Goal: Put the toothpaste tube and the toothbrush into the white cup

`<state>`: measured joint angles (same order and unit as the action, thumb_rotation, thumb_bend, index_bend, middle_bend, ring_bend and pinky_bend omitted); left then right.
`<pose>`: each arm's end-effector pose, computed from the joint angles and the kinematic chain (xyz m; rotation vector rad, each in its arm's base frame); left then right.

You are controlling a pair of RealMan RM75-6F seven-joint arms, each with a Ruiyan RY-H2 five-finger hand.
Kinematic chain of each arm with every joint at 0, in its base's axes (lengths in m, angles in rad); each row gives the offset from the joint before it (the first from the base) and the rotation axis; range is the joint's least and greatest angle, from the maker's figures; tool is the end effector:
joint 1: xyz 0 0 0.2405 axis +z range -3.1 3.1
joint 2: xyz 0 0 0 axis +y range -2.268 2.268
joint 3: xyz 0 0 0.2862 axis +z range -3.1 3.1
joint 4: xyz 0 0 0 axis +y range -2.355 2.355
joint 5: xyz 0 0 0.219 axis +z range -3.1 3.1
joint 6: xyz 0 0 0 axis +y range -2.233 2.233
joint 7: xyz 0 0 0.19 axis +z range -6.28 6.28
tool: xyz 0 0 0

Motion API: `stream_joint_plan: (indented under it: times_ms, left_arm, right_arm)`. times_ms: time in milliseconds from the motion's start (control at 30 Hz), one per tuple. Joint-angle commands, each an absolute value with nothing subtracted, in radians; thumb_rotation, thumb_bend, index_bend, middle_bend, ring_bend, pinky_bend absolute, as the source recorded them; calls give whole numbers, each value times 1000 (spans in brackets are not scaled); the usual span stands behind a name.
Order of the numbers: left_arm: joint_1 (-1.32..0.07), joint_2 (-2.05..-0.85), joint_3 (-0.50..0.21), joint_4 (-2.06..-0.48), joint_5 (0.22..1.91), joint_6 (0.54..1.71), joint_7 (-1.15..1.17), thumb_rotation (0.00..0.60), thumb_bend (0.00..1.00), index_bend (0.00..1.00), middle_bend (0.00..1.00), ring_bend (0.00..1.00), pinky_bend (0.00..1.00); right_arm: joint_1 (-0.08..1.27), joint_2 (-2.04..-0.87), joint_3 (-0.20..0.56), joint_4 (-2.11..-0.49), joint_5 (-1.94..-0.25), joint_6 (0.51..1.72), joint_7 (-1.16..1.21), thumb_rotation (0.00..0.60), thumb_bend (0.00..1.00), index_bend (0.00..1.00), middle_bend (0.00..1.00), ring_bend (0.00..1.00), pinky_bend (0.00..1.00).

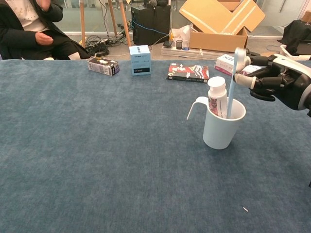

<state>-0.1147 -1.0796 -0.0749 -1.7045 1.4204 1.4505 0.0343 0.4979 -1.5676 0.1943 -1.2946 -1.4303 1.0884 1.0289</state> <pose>-0.3308 0.2437 0.1718 -1.3418 -0.9435 -0.9039 -0.2409 -0.3806 -0.0097 1.1042 -1.9426 1.6931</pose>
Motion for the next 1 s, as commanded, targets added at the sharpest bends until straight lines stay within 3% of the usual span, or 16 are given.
stream_joint_plan:
  times_ms: [33,367,567,733,1000]
  left_arm:
    - [-115,-1080,-75,-1704,1420,1450,34,600,43,662,621,534,632]
    - [-114,-1079,-76,-1703,1418,1451,34,600,43,662,621,534,632]
    - [-114,-1080,-77,-1703,1417,1453,37,600,43,662,621,534,632]
    - [-115,-1083,-77,-1701,1416,1451,43,600,43,662,621,534,632]
    - [-116,-1086,-80,-1696,1413,1453,53,600,42,662,621,534,632]
  right_arm:
    - [497,-1566,193,-1294,-1430,1089,1030,600,92,603,1000,1000,1000]
    - [488,-1538,185,-1323,-1450,1128,973,600,58,522,1000,1000,1000]
    - [475,-1492,180,-1371,-1484,1202,732,600,33,493,1000,1000,1000]
    - [470,-1393,176,-1480,-1479,1202,497,600,30,444,1000,1000,1000]
    - [476,-1079,122,-1763,-1352,1035,36,600,30,438,1000,942,1000]
